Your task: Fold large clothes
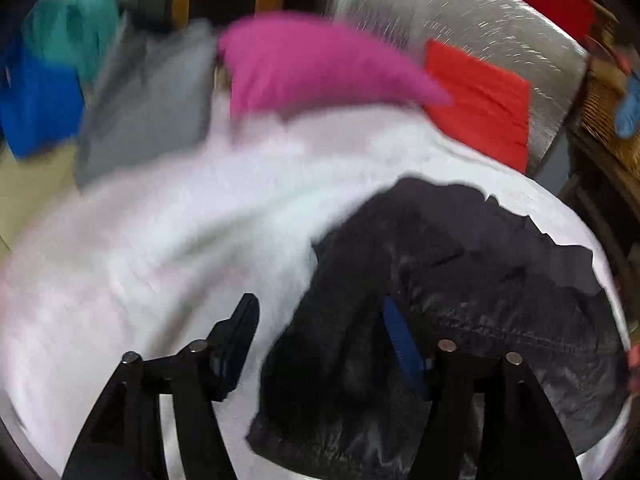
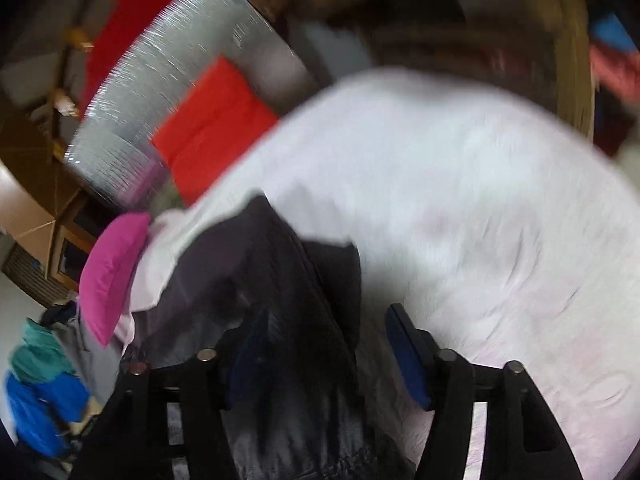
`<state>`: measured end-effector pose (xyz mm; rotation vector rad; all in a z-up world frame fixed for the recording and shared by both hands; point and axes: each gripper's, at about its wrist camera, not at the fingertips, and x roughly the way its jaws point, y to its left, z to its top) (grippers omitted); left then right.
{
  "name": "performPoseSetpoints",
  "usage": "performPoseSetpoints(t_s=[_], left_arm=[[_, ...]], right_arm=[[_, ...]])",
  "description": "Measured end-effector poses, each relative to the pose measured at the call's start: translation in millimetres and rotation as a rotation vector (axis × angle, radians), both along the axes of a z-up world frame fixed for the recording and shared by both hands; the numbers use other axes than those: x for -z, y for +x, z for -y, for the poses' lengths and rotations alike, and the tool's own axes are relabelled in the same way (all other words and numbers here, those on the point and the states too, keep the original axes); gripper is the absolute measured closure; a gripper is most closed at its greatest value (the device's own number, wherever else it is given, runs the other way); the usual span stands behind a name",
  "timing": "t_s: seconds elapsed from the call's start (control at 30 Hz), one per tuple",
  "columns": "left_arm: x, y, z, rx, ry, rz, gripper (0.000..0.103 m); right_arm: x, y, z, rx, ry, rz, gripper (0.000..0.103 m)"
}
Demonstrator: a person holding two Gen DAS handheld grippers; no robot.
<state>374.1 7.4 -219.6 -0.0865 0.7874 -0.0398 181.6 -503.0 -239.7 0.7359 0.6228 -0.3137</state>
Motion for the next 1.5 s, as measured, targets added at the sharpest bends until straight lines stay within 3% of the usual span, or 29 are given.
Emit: performPoseSetpoints(t_s=[0.13,0.3,0.57,0.7,0.83,0.97,1.1,1.23,1.37,1.4,1.5], left_arm=[[-19,-18,-1,0.013,0.051,0.108,0.032],[-29,-22,10,0.015,0.117,0.175,0.032],[-29,-25,4,-0.007,0.131,0.192,0.032],[-28,-22,4,-0.011,0.136,0.19,0.032],[-27,-23,7,-0.007,0.15,0.196,0.032],[-28,-25,6,-0.01,0.17,0.204,0.032],[-32,-27,3,-0.022,0.157,0.213,0.032],[-34,-31,2,-0.017,0.166,0.221,0.032],[-34,-31,-1,-0.021,0.178,0.214,0.031],[-33,-29,-2,-0.023,0.177,0.205,0.026],[-24,-12,-20,-0.017,0.09,0.108,0.019]], right_arm=[[-23,2,-28,-0.046,-0.082,0.092,0.037],[-28,34,-67,-0.13,-0.123,0.082,0.042],[1,73,-67,-0.132,-0.087,-0.029,0.045],[47,112,-52,-0.145,-0.02,-0.205,0.044],[53,124,-49,-0.126,-0.083,-0.203,0.043],[43,112,-51,-0.133,-0.085,-0.177,0.044],[18,82,-45,-0.131,-0.062,-0.092,0.043],[-4,41,-32,-0.103,-0.075,-0.009,0.029],[-4,18,-8,-0.065,-0.052,-0.04,0.026],[-1,14,-1,-0.055,-0.028,-0.053,0.026],[17,9,22,-0.037,0.096,-0.102,0.025]])
